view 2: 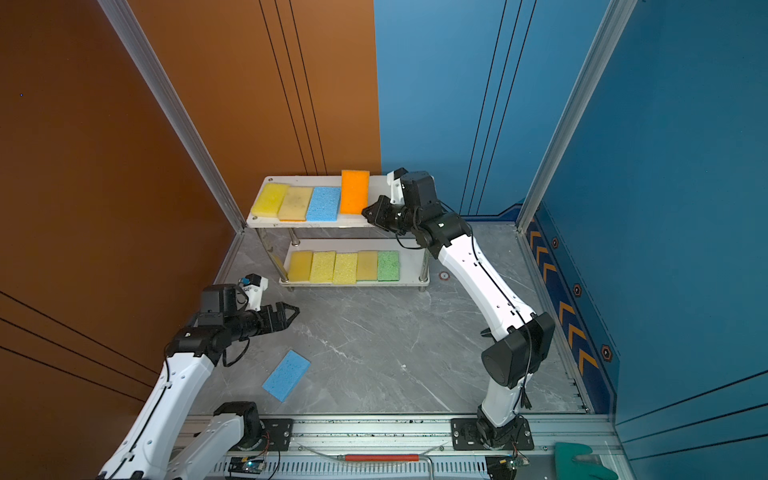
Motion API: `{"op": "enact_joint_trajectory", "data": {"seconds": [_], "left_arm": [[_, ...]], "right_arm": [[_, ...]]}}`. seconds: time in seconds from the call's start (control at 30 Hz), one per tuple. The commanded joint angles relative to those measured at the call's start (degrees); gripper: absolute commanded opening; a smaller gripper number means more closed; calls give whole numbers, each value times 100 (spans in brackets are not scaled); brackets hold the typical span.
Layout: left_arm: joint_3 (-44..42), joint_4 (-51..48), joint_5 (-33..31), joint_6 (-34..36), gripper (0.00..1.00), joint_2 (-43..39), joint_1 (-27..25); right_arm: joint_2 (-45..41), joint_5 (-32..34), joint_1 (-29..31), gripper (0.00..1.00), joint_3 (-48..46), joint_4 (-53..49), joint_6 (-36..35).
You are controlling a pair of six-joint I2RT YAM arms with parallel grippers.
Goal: Place and organize the cleaning sponges onto the shelf
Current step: 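Carry the orange sponge to the top shelf with the right while the left withdraws, then lower the orange sponge beside the blue sponge and open the right gripper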
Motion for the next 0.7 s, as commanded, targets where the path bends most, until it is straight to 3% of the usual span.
{"op": "enact_joint_trajectory", "data": {"seconds": [0.0,0.4,0.67], "left_arm": [[-75,59,-70,70,90,20,12],[-75,61,-75,71,90,12,24],[-72,59,-71,72,90,7,30]], "right_arm": [[90,-117,-25,0,-106,197,67],[139,-172,10,0,-164,337,169],[167,-199,23,17,-158,439,223]]}}
